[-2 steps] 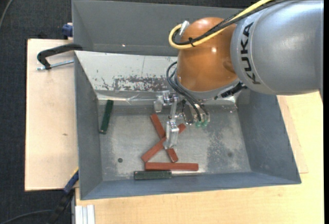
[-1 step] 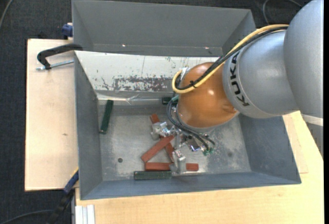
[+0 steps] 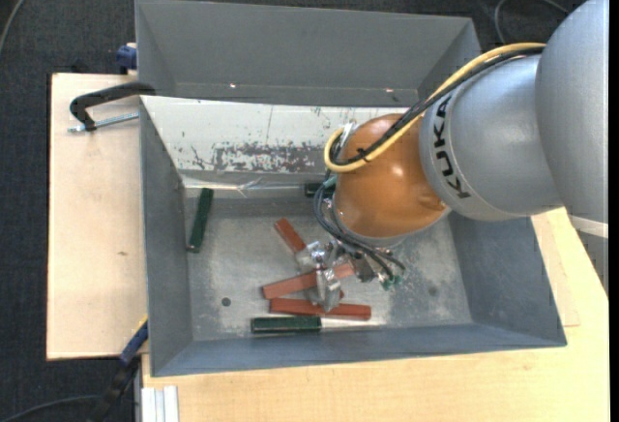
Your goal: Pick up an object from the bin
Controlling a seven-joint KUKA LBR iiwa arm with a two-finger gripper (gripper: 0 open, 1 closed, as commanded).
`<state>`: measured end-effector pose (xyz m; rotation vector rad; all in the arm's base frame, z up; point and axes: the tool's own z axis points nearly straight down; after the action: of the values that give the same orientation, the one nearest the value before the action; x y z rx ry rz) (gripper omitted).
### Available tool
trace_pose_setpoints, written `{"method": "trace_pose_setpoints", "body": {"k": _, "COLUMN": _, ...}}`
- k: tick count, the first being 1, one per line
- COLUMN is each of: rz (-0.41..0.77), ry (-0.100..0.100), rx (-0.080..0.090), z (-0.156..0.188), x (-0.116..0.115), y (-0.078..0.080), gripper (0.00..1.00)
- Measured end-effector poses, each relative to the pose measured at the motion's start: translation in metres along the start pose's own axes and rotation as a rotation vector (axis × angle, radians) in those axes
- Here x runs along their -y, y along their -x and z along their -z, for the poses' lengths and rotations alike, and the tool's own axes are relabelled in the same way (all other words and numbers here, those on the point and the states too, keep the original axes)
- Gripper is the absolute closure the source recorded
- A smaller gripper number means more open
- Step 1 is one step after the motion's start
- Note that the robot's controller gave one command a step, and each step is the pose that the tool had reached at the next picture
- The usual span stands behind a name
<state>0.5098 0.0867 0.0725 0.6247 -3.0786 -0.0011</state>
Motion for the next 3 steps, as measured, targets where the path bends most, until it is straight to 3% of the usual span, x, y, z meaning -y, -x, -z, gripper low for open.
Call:
{"method": "trace_pose_setpoints", "body": {"k": 1, "rz": 0.036, "ry": -0.005, "rx": 0.016, "z": 0.126, "x": 0.030, "y": 0.025, "gripper": 1.00}}
{"method": "trace_pose_setpoints", "body": {"k": 2, "rz": 0.037, "ry": 0.000, "rx": 0.006, "z": 0.121, "x": 0.028, "y": 0.023, "gripper": 0.00}}
{"method": "trace_pose_setpoints", "body": {"k": 3, "rz": 0.084, "ry": 0.001, "rx": -0.001, "z": 0.006, "x": 0.062, "y": 0.063, "gripper": 0.00}}
